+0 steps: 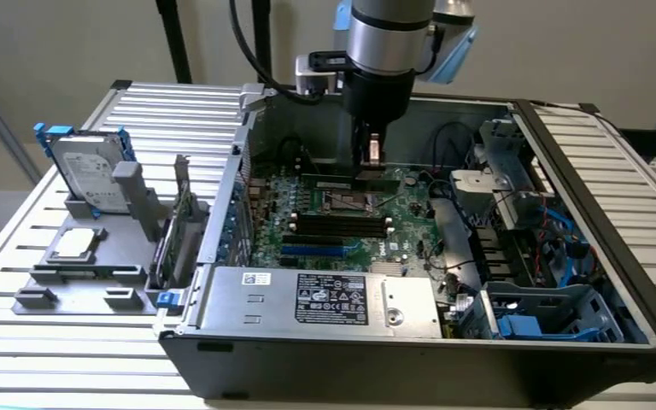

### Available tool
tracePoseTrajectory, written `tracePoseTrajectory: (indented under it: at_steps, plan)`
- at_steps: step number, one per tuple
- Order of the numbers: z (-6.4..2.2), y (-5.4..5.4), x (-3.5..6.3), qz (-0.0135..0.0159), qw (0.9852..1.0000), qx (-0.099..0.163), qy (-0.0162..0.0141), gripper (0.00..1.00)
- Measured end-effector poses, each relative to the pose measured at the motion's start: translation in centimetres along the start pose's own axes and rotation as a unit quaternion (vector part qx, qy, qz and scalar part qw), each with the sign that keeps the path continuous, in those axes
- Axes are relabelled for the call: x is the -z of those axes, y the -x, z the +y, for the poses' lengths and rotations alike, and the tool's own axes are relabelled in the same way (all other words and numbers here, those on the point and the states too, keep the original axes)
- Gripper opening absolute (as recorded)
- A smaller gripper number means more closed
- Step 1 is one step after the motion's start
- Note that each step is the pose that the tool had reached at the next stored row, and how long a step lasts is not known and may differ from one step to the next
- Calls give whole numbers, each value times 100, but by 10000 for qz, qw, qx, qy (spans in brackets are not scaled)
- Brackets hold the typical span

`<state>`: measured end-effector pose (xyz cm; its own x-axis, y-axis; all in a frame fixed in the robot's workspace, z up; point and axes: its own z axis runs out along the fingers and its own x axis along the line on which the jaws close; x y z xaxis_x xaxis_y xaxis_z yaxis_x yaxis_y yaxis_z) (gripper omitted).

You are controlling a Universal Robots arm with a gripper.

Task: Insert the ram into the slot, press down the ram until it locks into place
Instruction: 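Insert the ram into the slot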

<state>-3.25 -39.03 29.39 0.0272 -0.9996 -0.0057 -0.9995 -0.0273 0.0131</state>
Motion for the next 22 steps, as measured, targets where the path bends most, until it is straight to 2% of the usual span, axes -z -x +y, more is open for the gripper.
tracePoseTrajectory:
  at_steps: [11, 22]
  plan:
    - [-1, 0, -139, 59, 10000, -1, 0, 14]
    - [0, -1, -265, 81, 10000, -1, 1, 14]
